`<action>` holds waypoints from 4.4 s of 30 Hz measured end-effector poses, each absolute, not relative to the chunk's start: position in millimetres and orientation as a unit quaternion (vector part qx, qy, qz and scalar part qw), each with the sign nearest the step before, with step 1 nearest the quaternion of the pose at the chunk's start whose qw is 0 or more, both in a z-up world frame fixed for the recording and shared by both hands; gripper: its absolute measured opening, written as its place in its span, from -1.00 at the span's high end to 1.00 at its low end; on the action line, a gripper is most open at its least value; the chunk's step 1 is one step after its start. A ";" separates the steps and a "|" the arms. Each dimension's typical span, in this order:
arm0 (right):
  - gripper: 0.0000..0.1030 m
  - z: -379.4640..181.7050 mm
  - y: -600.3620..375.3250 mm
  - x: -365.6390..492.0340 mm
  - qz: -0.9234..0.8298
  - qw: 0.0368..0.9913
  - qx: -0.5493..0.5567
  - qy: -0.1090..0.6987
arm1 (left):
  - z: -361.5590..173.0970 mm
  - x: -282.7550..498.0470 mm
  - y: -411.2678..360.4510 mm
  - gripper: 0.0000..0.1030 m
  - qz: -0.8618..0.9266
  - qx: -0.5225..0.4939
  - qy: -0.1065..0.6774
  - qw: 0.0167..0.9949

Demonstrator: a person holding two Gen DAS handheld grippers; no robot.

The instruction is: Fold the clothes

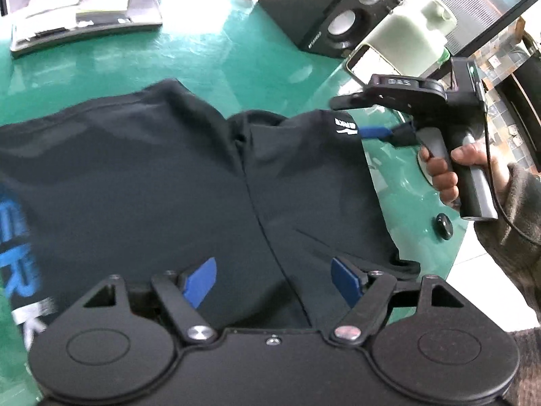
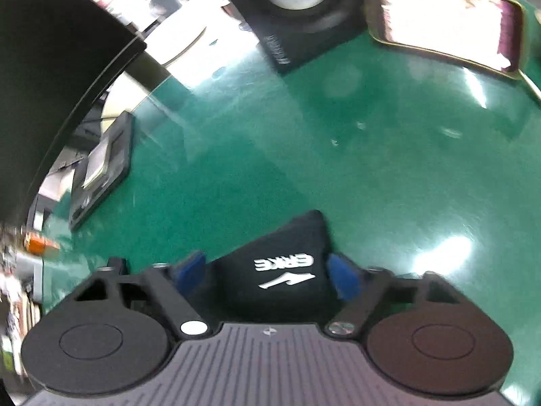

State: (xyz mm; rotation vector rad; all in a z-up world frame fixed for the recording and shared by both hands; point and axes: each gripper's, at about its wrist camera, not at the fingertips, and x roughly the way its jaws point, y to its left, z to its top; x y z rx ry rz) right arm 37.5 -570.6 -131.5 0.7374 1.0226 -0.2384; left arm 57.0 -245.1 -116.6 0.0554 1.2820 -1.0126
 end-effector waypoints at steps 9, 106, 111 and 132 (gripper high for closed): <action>0.86 -84.7 -489.8 39.9 0.165 0.886 0.163 0.403 | -126.9 57.2 -247.5 -0.53 -0.445 0.022 0.589 0.674; 0.26 -100.0 -529.6 30.1 0.001 0.899 0.182 0.399 | -126.0 43.2 -320.6 -0.91 -0.485 0.066 0.570 0.661; 0.12 -98.3 -499.5 54.6 0.052 0.903 0.106 0.414 | -125.4 45.9 -317.7 -0.92 -0.485 0.061 0.572 0.659; 0.74 -126.7 -436.2 40.3 0.137 0.849 -0.031 0.509 | -124.8 47.8 -316.7 -0.98 -0.483 0.057 0.572 0.660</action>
